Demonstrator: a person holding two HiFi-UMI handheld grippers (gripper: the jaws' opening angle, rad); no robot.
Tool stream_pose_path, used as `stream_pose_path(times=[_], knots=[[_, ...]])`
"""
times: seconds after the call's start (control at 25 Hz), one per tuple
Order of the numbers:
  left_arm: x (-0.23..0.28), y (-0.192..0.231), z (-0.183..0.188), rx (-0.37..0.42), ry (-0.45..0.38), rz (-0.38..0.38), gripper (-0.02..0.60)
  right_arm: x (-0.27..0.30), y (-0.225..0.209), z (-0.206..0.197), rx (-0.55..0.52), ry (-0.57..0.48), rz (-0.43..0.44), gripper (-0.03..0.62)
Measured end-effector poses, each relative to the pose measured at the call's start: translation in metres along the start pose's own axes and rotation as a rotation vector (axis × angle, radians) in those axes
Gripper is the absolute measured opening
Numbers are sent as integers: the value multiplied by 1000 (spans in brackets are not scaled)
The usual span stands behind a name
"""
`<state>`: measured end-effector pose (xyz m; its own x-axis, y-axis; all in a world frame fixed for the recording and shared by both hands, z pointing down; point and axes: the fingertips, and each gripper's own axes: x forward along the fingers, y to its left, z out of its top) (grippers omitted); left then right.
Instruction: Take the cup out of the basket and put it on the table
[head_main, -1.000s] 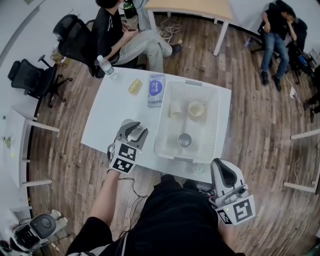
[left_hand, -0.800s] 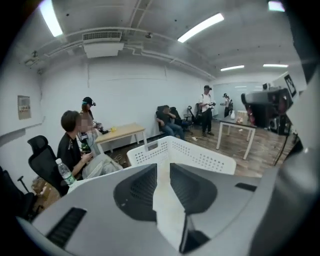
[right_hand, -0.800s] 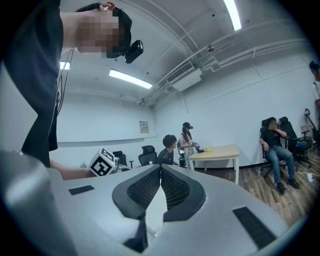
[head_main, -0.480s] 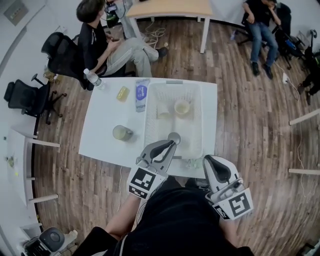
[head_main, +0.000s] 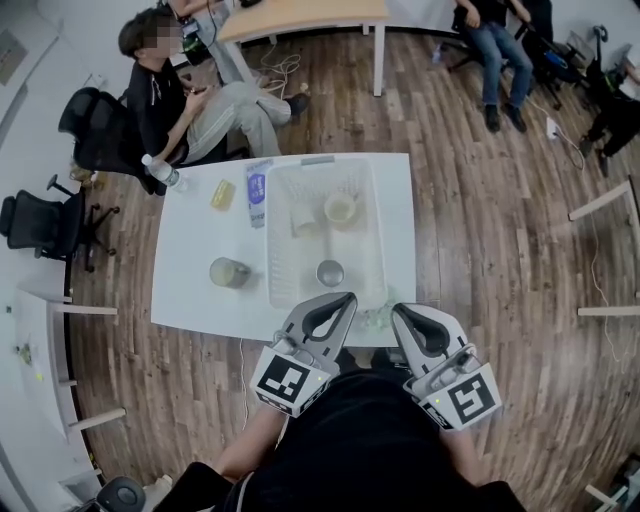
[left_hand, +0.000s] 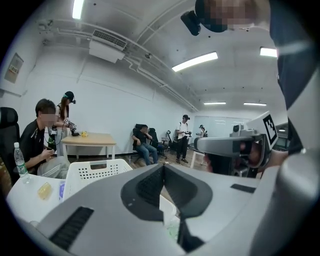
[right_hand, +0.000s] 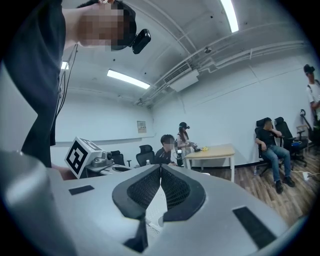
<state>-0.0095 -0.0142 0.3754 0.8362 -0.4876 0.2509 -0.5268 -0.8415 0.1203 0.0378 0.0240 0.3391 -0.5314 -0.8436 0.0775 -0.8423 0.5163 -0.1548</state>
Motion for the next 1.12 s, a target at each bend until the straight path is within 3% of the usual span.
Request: stream_pose_path(times=[0.4,0.6,0.84,0.96,1.12], knots=[[1,10,-2,10,29,-1,9,-3,-3,1,5,-2,-17,26],[6,20,-11,54,83,-9,9,-4,-5,1,7,-6,-34,26],[29,43,-30,210,204,-18,15,-18,-16,-2,17,-14,-95,26],[49,50,-38,333,280,-71,106,-28,-27,-4,26,-18,-142,26],[80,68,-47,476,361,-100,128,-45,-39,-6,41,-18,-218,26]])
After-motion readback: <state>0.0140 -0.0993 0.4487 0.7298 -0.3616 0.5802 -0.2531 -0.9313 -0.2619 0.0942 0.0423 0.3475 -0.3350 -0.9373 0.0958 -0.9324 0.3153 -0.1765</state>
